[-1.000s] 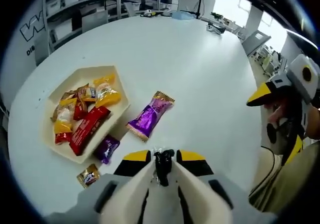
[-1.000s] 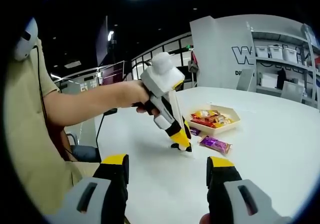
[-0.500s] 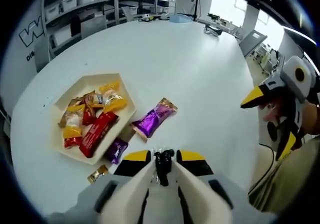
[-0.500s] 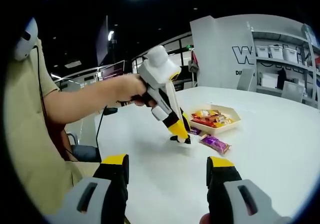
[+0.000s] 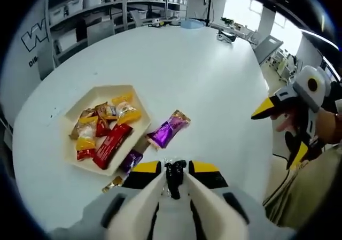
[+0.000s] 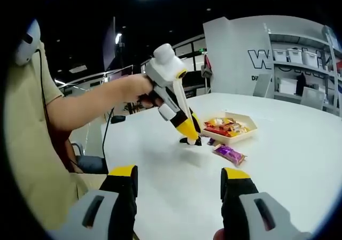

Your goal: Place the target food into the container with the food tongs after gripping and lifting it, then release it inside without dropping or visibly crushing the food.

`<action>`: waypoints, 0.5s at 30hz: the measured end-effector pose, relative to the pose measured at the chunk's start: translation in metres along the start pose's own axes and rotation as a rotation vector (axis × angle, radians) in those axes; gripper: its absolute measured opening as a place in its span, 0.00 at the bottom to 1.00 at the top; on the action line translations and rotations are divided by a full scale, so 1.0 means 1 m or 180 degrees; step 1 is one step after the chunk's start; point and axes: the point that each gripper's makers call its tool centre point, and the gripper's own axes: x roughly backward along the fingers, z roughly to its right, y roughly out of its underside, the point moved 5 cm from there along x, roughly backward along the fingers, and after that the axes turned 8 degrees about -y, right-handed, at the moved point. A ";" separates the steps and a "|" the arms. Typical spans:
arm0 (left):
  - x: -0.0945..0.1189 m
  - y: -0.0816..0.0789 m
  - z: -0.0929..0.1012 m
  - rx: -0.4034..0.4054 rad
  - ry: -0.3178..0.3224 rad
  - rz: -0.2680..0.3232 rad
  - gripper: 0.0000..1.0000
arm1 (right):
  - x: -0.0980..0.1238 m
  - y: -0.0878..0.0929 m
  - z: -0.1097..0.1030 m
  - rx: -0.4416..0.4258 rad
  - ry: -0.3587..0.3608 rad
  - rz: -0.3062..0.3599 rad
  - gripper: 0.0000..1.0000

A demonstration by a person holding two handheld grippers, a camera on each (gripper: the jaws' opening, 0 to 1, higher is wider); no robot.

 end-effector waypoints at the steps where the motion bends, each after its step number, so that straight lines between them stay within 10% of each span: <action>1: 0.001 0.000 -0.001 -0.0005 0.0002 -0.0004 0.19 | 0.000 0.000 0.000 -0.0001 0.0000 0.0002 0.61; 15: 0.019 -0.012 -0.022 -0.0064 -0.0082 0.0059 0.19 | 0.000 0.000 0.000 -0.0002 0.0004 0.0010 0.61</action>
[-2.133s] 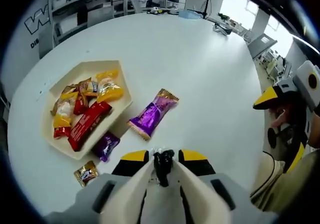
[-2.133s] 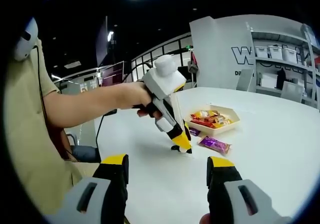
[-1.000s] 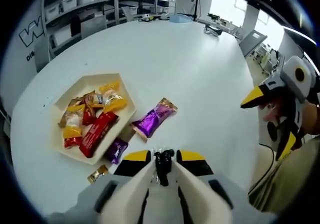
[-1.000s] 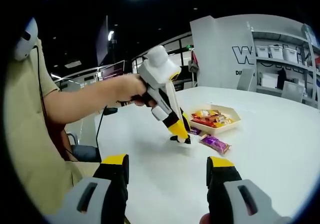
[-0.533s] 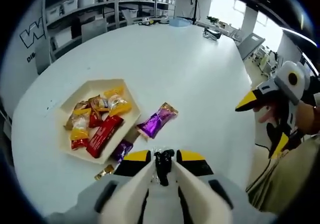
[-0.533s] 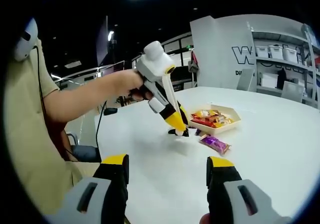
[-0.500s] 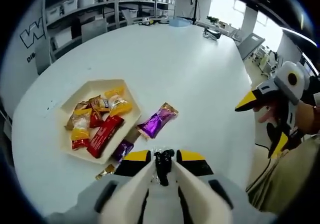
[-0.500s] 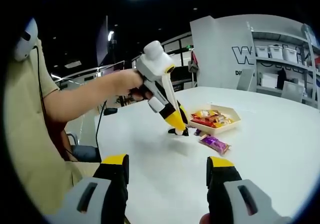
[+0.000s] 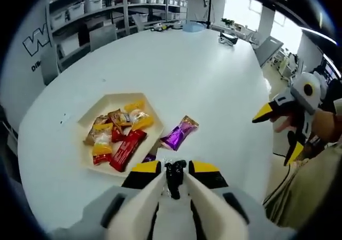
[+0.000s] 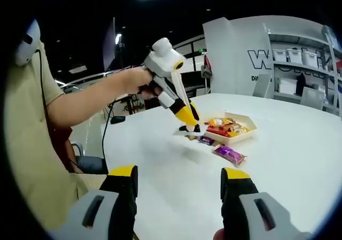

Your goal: Place the target food into the container with the food tongs after gripping and lifting it, then release it inside without dropping or visibly crushing the food.

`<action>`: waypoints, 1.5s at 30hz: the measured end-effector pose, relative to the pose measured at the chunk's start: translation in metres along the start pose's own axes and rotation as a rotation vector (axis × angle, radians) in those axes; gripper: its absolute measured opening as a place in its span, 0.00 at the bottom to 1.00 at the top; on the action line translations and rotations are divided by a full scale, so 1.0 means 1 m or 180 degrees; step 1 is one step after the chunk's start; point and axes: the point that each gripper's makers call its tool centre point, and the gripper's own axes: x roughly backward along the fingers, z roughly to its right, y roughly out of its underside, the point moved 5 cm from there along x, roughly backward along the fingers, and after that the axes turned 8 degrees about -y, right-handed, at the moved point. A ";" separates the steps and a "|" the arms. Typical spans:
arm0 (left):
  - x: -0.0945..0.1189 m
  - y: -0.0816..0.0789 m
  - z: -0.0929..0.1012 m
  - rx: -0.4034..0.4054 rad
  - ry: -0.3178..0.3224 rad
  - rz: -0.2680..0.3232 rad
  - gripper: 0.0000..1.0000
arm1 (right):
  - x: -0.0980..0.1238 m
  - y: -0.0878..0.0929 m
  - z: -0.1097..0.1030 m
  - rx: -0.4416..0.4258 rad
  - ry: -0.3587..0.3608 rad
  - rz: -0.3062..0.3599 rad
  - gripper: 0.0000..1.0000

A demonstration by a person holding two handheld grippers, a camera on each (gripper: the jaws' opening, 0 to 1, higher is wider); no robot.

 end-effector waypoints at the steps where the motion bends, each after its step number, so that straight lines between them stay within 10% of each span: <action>1: 0.001 -0.001 -0.001 -0.0005 -0.0007 0.0000 0.19 | 0.000 0.000 0.000 -0.0002 0.0002 0.0000 0.61; 45: 0.021 -0.106 -0.079 -0.0349 -0.0339 0.0103 0.19 | 0.009 -0.003 0.003 0.0020 0.0067 -0.0007 0.61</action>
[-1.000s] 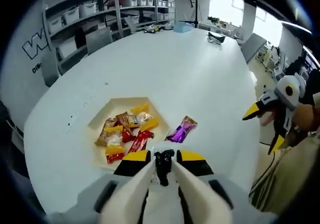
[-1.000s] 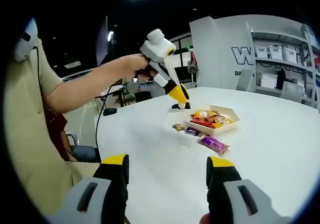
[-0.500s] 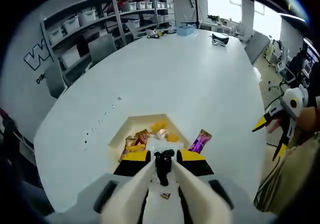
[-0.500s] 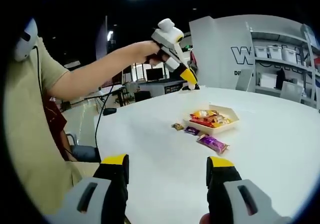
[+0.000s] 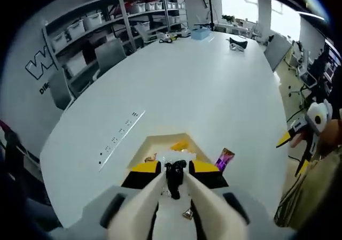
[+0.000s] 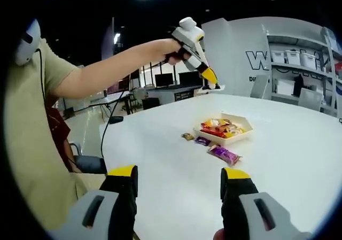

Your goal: Place the target food into the container with the food tongs after gripping and lifting it, then release it inside without dropping or visibly crushing the food.

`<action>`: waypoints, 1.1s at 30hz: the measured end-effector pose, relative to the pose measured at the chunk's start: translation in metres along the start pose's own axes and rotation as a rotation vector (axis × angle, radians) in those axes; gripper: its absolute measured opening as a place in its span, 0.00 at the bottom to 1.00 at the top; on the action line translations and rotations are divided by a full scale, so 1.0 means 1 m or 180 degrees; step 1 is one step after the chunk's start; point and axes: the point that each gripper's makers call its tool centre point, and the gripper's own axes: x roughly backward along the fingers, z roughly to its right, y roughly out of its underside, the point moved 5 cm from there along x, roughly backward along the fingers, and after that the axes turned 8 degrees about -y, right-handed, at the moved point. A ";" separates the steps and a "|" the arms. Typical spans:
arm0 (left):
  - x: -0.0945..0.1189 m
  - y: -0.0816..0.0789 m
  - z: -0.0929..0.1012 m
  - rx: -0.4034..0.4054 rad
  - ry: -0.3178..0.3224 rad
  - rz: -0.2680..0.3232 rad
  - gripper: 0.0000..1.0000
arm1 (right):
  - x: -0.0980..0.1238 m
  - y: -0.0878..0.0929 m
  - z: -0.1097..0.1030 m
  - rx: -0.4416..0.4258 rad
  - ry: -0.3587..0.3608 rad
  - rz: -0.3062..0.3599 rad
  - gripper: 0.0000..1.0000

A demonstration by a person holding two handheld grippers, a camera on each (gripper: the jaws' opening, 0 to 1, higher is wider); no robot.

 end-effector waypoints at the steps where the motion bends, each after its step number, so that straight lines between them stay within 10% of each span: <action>1: -0.001 0.000 -0.001 0.0008 0.0000 -0.0003 0.19 | 0.000 0.000 0.000 0.0001 0.0002 -0.0001 0.61; 33: -0.047 -0.010 -0.024 0.0171 -0.0009 -0.0125 0.19 | -0.002 -0.002 0.002 -0.0001 -0.0005 -0.0011 0.61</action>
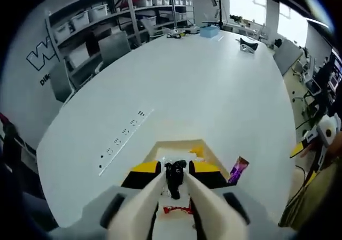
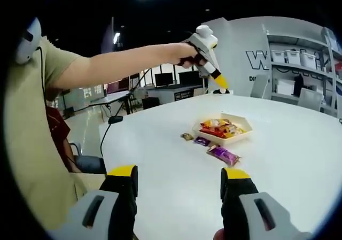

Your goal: Place the target food into the container with the food tongs after gripping and lifting it, then release it inside without dropping or visibly crushing the food.

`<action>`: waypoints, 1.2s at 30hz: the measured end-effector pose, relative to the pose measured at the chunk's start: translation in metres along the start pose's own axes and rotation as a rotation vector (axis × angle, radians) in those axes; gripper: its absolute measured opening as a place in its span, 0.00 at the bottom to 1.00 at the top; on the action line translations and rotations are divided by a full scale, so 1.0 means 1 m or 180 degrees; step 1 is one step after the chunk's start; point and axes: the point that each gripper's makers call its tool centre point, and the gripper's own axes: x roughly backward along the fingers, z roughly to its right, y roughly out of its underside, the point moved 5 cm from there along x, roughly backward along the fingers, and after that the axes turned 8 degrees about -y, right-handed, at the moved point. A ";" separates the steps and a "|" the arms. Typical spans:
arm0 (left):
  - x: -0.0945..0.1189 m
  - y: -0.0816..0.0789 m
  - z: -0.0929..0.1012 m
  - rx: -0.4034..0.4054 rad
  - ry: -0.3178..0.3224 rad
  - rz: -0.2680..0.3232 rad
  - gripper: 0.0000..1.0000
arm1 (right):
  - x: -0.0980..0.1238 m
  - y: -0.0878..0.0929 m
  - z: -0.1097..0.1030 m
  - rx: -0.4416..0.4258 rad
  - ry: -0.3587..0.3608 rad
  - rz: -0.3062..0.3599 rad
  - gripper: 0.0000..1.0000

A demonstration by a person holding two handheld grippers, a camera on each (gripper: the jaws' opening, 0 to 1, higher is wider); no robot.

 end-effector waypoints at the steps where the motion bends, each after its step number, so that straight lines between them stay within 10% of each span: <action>1: -0.004 0.001 0.001 -0.0016 0.0001 -0.0035 0.19 | 0.000 0.000 0.000 0.0003 0.0001 -0.0002 0.61; 36: -0.027 -0.006 -0.003 -0.0042 -0.0179 -0.0003 0.21 | 0.002 0.004 0.001 -0.0028 0.0018 -0.0009 0.61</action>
